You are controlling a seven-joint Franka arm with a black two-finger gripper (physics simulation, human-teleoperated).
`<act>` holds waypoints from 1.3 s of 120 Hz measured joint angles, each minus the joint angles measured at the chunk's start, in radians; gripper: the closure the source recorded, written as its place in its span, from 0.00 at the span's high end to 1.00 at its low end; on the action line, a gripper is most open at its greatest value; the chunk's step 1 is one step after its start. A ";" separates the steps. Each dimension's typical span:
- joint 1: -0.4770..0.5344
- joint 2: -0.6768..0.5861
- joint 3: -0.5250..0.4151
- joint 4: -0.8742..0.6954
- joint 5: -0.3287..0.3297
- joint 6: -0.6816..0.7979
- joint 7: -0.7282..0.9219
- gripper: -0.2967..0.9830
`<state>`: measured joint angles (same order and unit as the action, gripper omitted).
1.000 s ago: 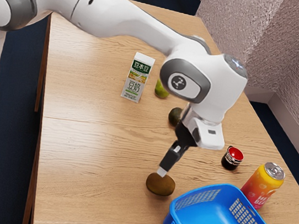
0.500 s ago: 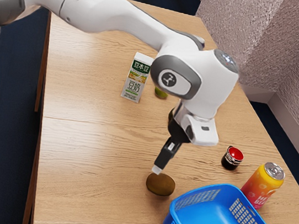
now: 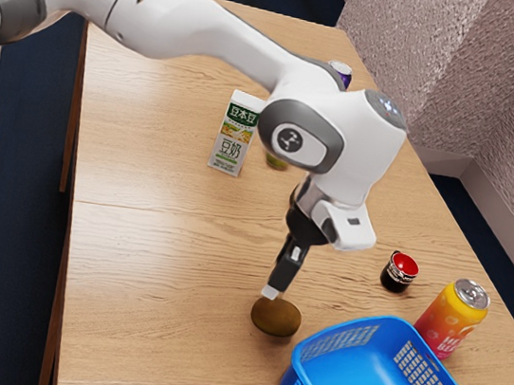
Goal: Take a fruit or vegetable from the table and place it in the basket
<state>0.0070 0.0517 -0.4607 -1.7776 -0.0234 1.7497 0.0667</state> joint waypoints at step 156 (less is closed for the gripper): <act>0.002 0.049 0.039 -0.064 0.002 0.090 -0.028 0.77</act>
<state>0.0094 0.1012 -0.4218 -1.8414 -0.0218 1.8402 0.0387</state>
